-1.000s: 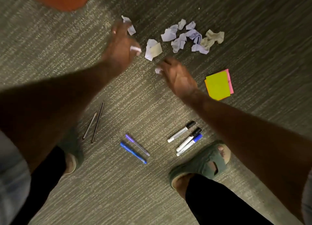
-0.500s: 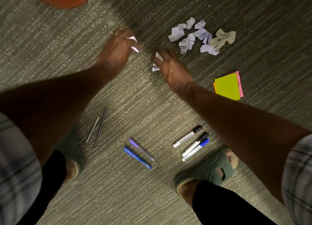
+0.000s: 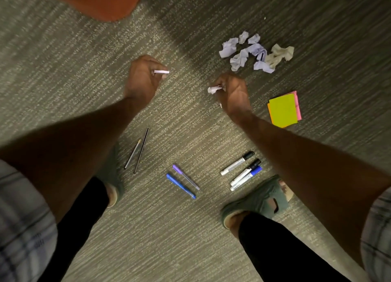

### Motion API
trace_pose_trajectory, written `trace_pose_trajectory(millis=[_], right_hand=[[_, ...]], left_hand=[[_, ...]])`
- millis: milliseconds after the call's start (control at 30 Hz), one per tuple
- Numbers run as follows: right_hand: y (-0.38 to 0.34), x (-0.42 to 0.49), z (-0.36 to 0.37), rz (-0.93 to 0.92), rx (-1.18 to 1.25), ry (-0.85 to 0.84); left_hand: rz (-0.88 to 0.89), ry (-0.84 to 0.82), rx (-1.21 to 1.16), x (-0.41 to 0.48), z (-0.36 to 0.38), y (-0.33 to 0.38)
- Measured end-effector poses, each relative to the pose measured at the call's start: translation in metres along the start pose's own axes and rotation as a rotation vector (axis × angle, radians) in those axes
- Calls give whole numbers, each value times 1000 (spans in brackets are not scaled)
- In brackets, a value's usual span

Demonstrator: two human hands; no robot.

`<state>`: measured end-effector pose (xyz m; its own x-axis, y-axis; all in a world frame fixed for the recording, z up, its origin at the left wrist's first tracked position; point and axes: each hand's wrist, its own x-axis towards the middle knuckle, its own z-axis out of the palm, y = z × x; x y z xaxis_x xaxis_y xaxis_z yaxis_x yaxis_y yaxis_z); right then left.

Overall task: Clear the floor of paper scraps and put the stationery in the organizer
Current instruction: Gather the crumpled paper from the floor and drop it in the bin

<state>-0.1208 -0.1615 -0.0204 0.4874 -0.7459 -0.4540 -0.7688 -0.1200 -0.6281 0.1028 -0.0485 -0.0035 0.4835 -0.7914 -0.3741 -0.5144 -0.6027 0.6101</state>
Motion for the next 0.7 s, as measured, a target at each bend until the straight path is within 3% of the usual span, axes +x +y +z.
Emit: trace_pose_trajectory(millis=[333,567,700], right_hand=[[-92,-42,-99,234,-3,39],[-223,-48,-147,277,292,50],[-303,-39,-153,249,588,-23]], left_hand=[[1,-82,-175,-64,-86,63],[23,42,-316,-65,-184,136],[-29,151,-408,-41,-238,155]])
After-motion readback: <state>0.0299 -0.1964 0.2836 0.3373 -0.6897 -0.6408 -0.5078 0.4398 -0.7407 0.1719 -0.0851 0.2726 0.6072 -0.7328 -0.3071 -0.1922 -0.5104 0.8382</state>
